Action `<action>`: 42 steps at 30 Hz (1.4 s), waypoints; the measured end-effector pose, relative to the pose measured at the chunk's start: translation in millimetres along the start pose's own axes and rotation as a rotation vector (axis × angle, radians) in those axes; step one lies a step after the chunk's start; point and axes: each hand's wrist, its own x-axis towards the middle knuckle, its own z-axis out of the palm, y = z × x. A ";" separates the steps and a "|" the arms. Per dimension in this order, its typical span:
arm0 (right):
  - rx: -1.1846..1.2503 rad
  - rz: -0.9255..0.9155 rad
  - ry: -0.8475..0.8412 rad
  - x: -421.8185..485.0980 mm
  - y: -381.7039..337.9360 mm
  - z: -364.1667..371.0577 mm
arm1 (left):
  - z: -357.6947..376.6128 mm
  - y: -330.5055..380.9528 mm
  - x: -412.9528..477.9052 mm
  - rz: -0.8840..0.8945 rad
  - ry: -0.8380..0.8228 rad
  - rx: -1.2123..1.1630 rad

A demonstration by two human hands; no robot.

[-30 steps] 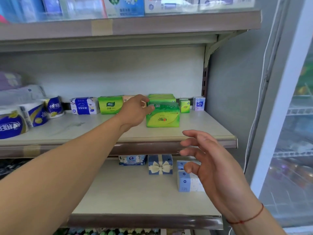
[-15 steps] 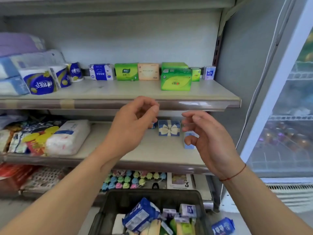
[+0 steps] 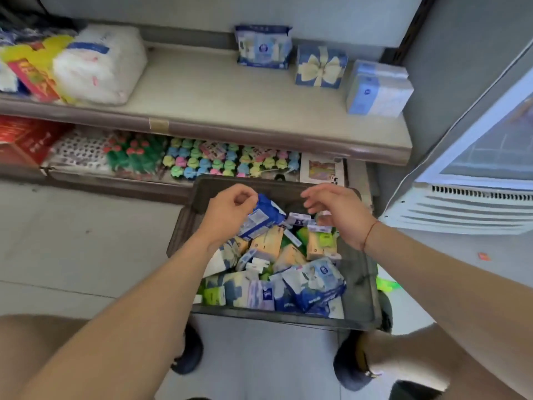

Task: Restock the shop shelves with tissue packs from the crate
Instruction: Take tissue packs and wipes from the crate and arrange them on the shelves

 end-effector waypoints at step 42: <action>-1.525 -0.240 -0.729 32.6 95.4 0.0 | 62.6 -78.2 61.0 0.066 -0.159 0.662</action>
